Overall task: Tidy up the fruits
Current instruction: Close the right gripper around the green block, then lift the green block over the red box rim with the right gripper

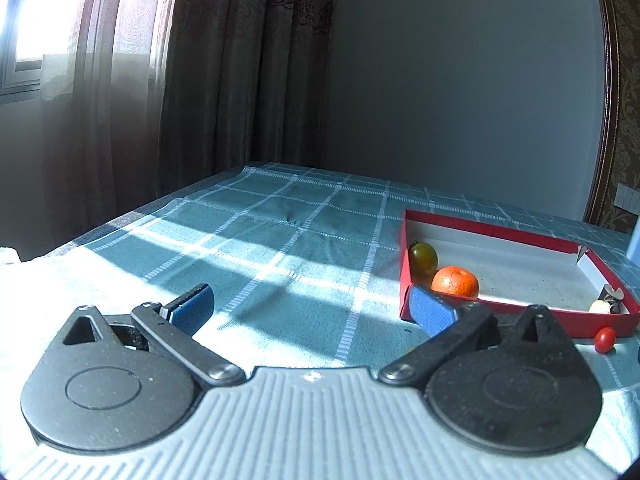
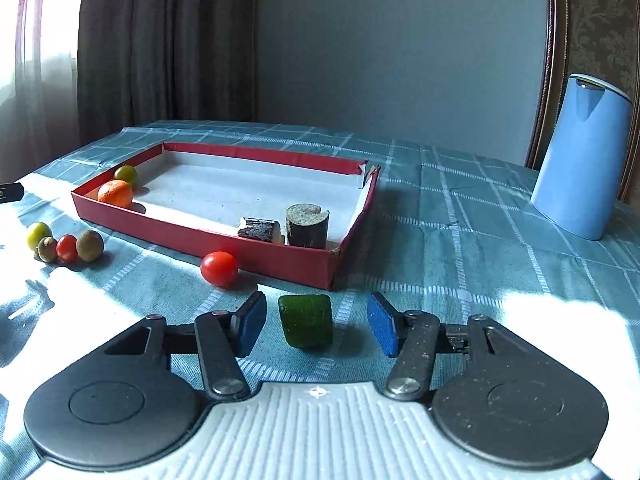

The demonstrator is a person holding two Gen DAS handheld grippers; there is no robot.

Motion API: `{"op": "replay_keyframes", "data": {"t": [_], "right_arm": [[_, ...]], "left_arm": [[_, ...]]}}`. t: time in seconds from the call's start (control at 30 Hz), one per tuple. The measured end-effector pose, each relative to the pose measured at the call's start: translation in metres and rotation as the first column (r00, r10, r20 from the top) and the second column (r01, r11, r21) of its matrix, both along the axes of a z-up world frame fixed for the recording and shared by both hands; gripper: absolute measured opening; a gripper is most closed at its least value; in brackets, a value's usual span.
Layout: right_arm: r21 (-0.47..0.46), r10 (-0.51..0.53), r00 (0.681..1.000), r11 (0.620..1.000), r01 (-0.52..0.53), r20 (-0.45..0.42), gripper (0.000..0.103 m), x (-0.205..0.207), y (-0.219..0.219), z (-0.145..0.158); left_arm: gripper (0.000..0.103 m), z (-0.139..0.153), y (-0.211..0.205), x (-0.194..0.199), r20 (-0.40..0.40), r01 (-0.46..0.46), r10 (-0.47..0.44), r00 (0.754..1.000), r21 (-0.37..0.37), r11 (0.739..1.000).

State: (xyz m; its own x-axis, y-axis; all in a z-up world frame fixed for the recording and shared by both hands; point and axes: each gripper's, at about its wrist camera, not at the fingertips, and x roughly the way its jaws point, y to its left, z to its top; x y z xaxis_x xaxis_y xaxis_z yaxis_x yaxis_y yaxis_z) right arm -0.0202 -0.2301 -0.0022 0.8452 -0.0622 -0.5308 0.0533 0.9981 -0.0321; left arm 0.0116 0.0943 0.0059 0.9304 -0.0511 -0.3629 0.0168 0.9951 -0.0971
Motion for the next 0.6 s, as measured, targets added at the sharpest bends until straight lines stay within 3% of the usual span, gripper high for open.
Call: {"op": "replay_keyframes", "data": {"t": [0.13,0.27,0.4,0.6], "right_arm": [[-0.009,0.007,1.0,1.0,-0.007,-0.031,0.044,0.007,0.0,-0.006],[0.006,0.033,0.998,0.999,-0.032,-0.055,0.026,0.01,0.001,-0.009],[0.03,0.033,0.999,0.999,-0.032,-0.027,0.026,0.007,0.0,-0.004],[0.067,0.021,0.996,0.997,-0.027,0.086,0.025,0.005,-0.005,0.027]], "left_arm": [[0.103,0.0,0.0,0.0,0.0,0.002,-0.002,1.0,0.002,1.0],[0.103,0.0,-0.001,0.0,-0.002,0.002,-0.002,1.0,0.008,1.0],[0.103,-0.001,-0.001,0.001,-0.01,0.003,-0.003,1.0,0.01,1.0],[0.103,-0.001,-0.004,0.002,-0.016,0.001,0.0,1.0,0.028,1.0]]}}
